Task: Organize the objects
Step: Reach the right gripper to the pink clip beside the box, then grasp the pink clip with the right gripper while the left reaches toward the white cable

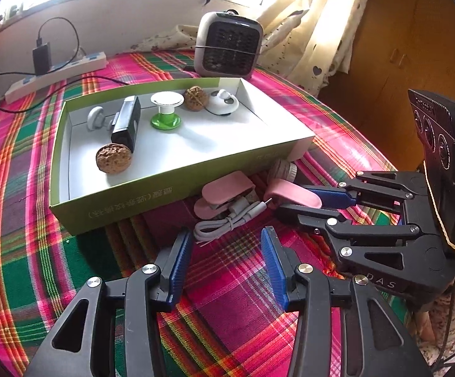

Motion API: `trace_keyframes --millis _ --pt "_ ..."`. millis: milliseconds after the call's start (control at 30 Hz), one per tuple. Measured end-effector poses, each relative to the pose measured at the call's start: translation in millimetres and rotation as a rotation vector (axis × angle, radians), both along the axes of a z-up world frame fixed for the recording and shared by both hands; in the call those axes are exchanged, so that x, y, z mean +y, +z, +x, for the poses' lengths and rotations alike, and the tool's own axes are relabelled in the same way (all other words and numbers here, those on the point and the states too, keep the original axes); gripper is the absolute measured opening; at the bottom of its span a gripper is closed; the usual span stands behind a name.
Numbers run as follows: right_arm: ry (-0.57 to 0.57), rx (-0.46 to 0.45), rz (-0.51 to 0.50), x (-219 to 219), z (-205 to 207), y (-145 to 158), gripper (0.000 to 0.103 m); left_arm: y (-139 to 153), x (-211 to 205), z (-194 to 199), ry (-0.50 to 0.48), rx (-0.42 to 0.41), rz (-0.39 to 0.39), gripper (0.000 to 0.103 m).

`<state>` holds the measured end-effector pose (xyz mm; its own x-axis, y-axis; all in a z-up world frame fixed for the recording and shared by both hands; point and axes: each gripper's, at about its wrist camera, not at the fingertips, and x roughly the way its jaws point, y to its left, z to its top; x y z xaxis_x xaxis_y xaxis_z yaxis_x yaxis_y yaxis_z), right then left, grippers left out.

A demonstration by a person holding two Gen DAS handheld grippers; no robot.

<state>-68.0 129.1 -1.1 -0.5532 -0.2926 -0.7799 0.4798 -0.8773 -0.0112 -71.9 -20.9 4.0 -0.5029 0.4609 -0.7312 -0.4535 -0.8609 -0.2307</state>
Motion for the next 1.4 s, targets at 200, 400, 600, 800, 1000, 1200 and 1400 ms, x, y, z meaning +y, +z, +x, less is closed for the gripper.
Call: trace_keyframes --millis 200,400,600,800,1000,1200,1400 --pt "-0.007 0.001 0.005 3 1 0 0.022 1 -1 -2 -0.002 -0.002 -0.001 0.042" --pt "-0.018 -0.001 0.008 11 4 1 0.021 1 7 7 -0.049 -0.008 0.005 0.042" --pt "-0.036 -0.006 -0.005 19 6 1 0.021 1 19 16 -0.077 -0.007 0.002 0.042" --pt "-0.047 -0.006 -0.010 26 7 1 0.021 2 23 12 -0.068 -0.022 0.018 0.042" --pt "-0.052 -0.010 -0.009 33 10 1 0.021 3 32 5 -0.044 -0.025 0.005 0.042" --pt "-0.058 -0.014 -0.015 40 11 1 0.021 3 41 3 -0.014 -0.008 -0.048 0.040" --pt "-0.034 -0.017 -0.041 42 9 1 0.021 3 40 -1 0.035 -0.005 -0.069 0.027"
